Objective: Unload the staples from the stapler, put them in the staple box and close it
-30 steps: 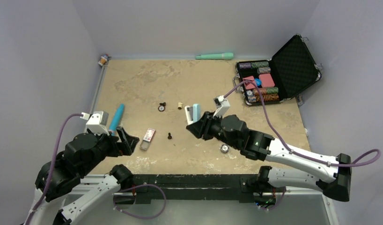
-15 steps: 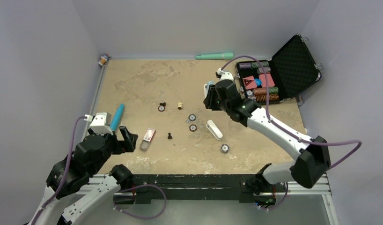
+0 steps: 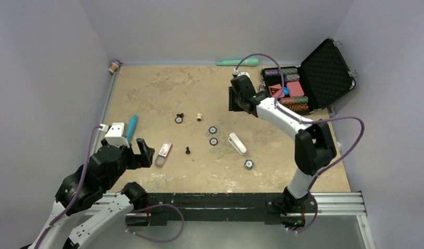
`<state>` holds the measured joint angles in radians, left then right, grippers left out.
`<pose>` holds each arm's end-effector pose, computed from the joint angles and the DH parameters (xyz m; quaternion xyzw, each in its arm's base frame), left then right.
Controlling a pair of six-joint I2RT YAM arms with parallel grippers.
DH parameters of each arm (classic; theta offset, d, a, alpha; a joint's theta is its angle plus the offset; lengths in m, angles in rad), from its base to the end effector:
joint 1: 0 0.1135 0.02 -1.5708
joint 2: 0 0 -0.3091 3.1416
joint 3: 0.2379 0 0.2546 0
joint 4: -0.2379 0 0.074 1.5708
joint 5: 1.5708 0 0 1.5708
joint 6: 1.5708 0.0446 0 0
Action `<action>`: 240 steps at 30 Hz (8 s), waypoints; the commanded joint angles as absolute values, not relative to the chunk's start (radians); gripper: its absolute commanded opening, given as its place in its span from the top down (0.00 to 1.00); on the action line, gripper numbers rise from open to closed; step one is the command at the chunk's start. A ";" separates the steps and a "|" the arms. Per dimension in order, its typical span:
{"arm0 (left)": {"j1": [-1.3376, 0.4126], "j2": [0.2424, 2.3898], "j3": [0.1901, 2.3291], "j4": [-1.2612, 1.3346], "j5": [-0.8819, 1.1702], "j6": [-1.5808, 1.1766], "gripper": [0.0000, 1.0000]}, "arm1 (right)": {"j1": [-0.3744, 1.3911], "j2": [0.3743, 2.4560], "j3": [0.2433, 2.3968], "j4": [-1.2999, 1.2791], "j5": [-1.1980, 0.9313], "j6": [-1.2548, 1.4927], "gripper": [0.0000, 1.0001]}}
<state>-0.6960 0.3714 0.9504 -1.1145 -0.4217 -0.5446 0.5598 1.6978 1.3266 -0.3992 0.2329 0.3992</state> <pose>0.0155 0.0109 0.3528 -0.0390 0.8551 -0.1333 0.4995 0.3408 0.2014 0.3045 -0.0282 0.9154 0.0836 0.3927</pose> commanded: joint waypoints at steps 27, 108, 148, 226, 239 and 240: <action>-0.695 0.347 0.947 -1.080 -0.436 -0.514 0.02 | 0.484 2.110 1.645 -0.475 0.117 0.276 1.00; -0.688 0.380 0.947 -1.099 -0.450 -0.534 0.06 | 0.681 1.442 0.845 -0.244 0.187 0.506 0.15; -0.688 0.376 0.948 -1.102 -0.454 -0.537 0.06 | 0.780 1.591 0.817 -0.201 0.175 0.554 0.53; -0.689 0.386 0.945 -1.097 -0.452 -0.532 0.06 | 1.033 1.327 0.948 -0.471 0.336 0.823 1.00; -0.688 0.407 0.927 -1.043 -0.345 -0.476 0.03 | 1.076 1.085 0.820 -0.197 0.101 0.834 1.00; -0.688 0.410 0.927 -1.040 -0.333 -0.474 0.03 | 1.079 1.074 0.810 -0.177 0.085 0.835 1.00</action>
<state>-0.6937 0.3901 0.9337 -1.1053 -0.3916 -0.5186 1.0649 1.1374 0.8345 -0.3210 0.1589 0.8234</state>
